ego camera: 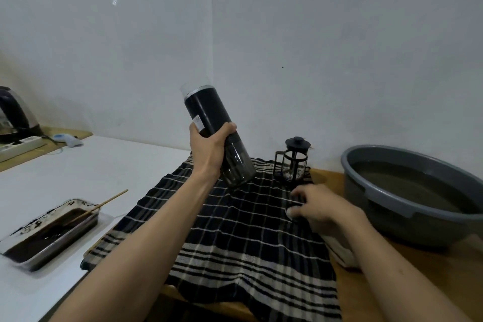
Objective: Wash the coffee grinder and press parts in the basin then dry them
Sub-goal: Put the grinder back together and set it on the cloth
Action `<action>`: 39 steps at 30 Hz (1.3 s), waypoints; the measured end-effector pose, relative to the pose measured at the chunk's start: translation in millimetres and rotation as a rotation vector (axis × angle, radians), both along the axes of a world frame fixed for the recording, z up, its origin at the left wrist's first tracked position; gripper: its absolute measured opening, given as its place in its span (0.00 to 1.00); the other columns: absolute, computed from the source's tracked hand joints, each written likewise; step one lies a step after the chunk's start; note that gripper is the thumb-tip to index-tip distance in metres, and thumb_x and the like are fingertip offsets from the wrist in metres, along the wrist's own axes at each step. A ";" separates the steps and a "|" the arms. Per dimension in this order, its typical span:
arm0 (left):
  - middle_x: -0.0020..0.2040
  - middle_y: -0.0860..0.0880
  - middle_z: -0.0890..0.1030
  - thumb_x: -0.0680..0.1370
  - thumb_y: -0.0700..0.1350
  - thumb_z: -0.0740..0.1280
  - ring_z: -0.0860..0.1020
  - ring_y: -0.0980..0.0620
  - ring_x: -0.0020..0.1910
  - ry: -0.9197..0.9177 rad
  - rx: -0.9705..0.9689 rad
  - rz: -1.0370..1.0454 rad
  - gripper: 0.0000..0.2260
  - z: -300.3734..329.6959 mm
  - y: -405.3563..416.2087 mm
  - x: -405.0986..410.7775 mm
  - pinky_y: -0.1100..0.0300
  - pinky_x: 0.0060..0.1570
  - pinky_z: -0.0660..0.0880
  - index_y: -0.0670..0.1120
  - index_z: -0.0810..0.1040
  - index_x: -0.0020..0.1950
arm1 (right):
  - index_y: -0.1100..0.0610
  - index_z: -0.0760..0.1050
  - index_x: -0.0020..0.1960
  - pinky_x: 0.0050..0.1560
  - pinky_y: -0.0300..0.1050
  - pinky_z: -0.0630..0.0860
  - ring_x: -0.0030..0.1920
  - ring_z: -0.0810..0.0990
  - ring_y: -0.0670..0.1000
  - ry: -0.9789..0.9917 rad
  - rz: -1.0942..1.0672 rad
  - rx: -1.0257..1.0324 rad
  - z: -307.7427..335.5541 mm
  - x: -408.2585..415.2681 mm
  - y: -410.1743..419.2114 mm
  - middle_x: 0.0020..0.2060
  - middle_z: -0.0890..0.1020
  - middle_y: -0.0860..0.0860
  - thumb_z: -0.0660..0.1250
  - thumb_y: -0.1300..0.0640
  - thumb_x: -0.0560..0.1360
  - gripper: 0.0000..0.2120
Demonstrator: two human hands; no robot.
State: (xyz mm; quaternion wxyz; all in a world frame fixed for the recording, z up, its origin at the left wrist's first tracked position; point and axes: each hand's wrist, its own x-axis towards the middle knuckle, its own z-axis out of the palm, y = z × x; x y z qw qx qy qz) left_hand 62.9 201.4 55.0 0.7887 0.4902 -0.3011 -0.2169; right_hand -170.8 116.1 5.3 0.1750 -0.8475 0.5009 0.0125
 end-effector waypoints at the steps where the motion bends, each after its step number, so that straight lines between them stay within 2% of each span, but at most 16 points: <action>1: 0.52 0.47 0.82 0.71 0.44 0.78 0.85 0.49 0.45 -0.009 0.010 -0.007 0.28 -3.1 1.0 -1.1 0.53 0.43 0.84 0.49 0.70 0.67 | 0.48 0.68 0.76 0.66 0.49 0.74 0.69 0.74 0.56 0.029 -0.004 0.047 -8.1 3.6 1.5 0.73 0.71 0.54 0.73 0.41 0.75 0.33; 6: 0.53 0.47 0.82 0.71 0.47 0.80 0.85 0.50 0.45 -0.157 0.061 -0.019 0.27 -14.7 9.2 0.7 0.52 0.45 0.84 0.51 0.72 0.65 | 0.44 0.66 0.75 0.64 0.54 0.76 0.67 0.74 0.57 0.033 -0.057 -0.033 -24.7 9.1 -5.6 0.70 0.72 0.52 0.79 0.42 0.68 0.40; 9: 0.53 0.47 0.82 0.70 0.47 0.80 0.85 0.51 0.46 -0.226 0.071 -0.008 0.26 -18.3 13.9 3.6 0.51 0.47 0.85 0.51 0.73 0.63 | 0.47 0.69 0.72 0.63 0.52 0.77 0.64 0.74 0.56 -0.210 -0.101 -0.023 -11.1 9.1 -4.1 0.67 0.70 0.53 0.83 0.49 0.64 0.41; 11: 0.53 0.48 0.82 0.70 0.47 0.80 0.84 0.53 0.45 -0.268 0.068 -0.012 0.26 -20.0 16.2 3.0 0.56 0.44 0.84 0.51 0.73 0.63 | 0.49 0.78 0.62 0.62 0.55 0.79 0.58 0.80 0.55 -0.532 -0.108 0.000 4.3 9.5 -7.2 0.60 0.80 0.53 0.85 0.52 0.61 0.32; 13: 0.52 0.49 0.82 0.69 0.45 0.81 0.84 0.55 0.44 -0.296 0.068 -0.018 0.26 -23.5 16.1 1.0 0.62 0.41 0.81 0.51 0.73 0.63 | 0.51 0.83 0.54 0.57 0.60 0.82 0.51 0.85 0.54 -0.882 -0.128 0.037 27.9 15.0 -6.3 0.50 0.86 0.51 0.84 0.55 0.64 0.20; 15: 0.51 0.51 0.82 0.68 0.46 0.81 0.84 0.55 0.46 -0.330 0.072 -0.028 0.27 -27.4 14.8 -2.2 0.61 0.43 0.82 0.53 0.73 0.63 | 0.49 0.83 0.52 0.51 0.57 0.84 0.50 0.86 0.53 -1.061 -0.116 -0.067 65.4 24.2 2.0 0.49 0.86 0.50 0.80 0.56 0.70 0.12; 18: 0.53 0.56 0.82 0.68 0.48 0.82 0.82 0.60 0.49 -0.430 0.083 -0.048 0.31 -30.7 12.1 -8.1 0.59 0.51 0.81 0.55 0.72 0.66 | 0.46 0.81 0.53 0.43 0.55 0.86 0.43 0.87 0.53 -1.214 0.005 -0.196 127.7 43.3 20.9 0.50 0.85 0.50 0.72 0.58 0.78 0.07; 20: 0.55 0.57 0.82 0.68 0.48 0.82 0.81 0.61 0.52 -0.492 0.069 -0.071 0.34 -30.2 11.4 -13.9 0.60 0.53 0.81 0.56 0.70 0.70 | 0.45 0.80 0.55 0.44 0.54 0.86 0.41 0.87 0.52 -1.171 0.108 -0.349 158.7 60.5 33.3 0.48 0.84 0.45 0.66 0.58 0.80 0.09; 21: 0.56 0.57 0.82 0.68 0.47 0.82 0.81 0.60 0.53 -0.516 0.060 -0.086 0.35 -29.7 11.7 -17.1 0.60 0.53 0.80 0.56 0.70 0.71 | 0.45 0.80 0.57 0.48 0.54 0.84 0.44 0.86 0.52 -1.097 0.157 -0.444 168.0 69.2 34.7 0.48 0.84 0.43 0.64 0.58 0.81 0.11; 23: 0.56 0.57 0.82 0.68 0.47 0.82 0.81 0.59 0.54 -0.536 0.040 -0.112 0.36 -28.8 12.8 -22.8 0.60 0.53 0.81 0.56 0.69 0.71 | 0.45 0.77 0.62 0.56 0.51 0.78 0.53 0.81 0.53 -0.855 0.247 -0.582 178.5 84.2 35.9 0.52 0.82 0.47 0.58 0.58 0.81 0.15; 26: 0.53 0.56 0.82 0.68 0.46 0.82 0.82 0.57 0.51 -0.507 0.017 -0.105 0.35 -27.2 15.5 -25.0 0.57 0.51 0.82 0.56 0.69 0.70 | 0.44 0.74 0.65 0.55 0.45 0.68 0.57 0.74 0.53 -0.601 0.326 -0.533 176.7 93.9 35.9 0.54 0.77 0.53 0.53 0.55 0.82 0.17; 31: 0.51 0.54 0.82 0.68 0.44 0.82 0.82 0.56 0.47 -0.540 0.006 -0.089 0.36 -23.4 23.0 -23.5 0.59 0.46 0.83 0.55 0.68 0.72 | 0.45 0.76 0.62 0.56 0.43 0.69 0.58 0.75 0.50 -0.595 0.402 -0.484 171.0 95.6 39.0 0.54 0.78 0.51 0.51 0.51 0.78 0.19; 33: 0.49 0.54 0.82 0.68 0.44 0.81 0.82 0.55 0.45 -0.536 0.006 -0.081 0.36 -20.6 24.0 -23.7 0.57 0.44 0.83 0.55 0.69 0.71 | 0.46 0.76 0.65 0.60 0.43 0.70 0.60 0.75 0.49 -0.607 0.410 -0.505 167.6 97.5 41.3 0.56 0.79 0.51 0.51 0.48 0.78 0.21; 36: 0.47 0.53 0.82 0.69 0.43 0.81 0.83 0.54 0.44 -0.516 -0.010 -0.085 0.35 -17.4 23.9 -25.7 0.55 0.43 0.83 0.55 0.69 0.70 | 0.47 0.72 0.72 0.65 0.45 0.68 0.64 0.73 0.52 -0.657 0.389 -0.555 157.2 101.6 42.3 0.62 0.77 0.53 0.55 0.49 0.83 0.19; 39: 0.47 0.53 0.82 0.69 0.43 0.81 0.82 0.52 0.43 -0.514 -0.020 -0.080 0.34 -16.3 23.5 -29.7 0.55 0.42 0.83 0.55 0.69 0.70 | 0.48 0.70 0.73 0.70 0.47 0.67 0.68 0.71 0.52 -0.716 0.392 -0.559 150.9 102.2 44.6 0.65 0.76 0.52 0.55 0.49 0.85 0.19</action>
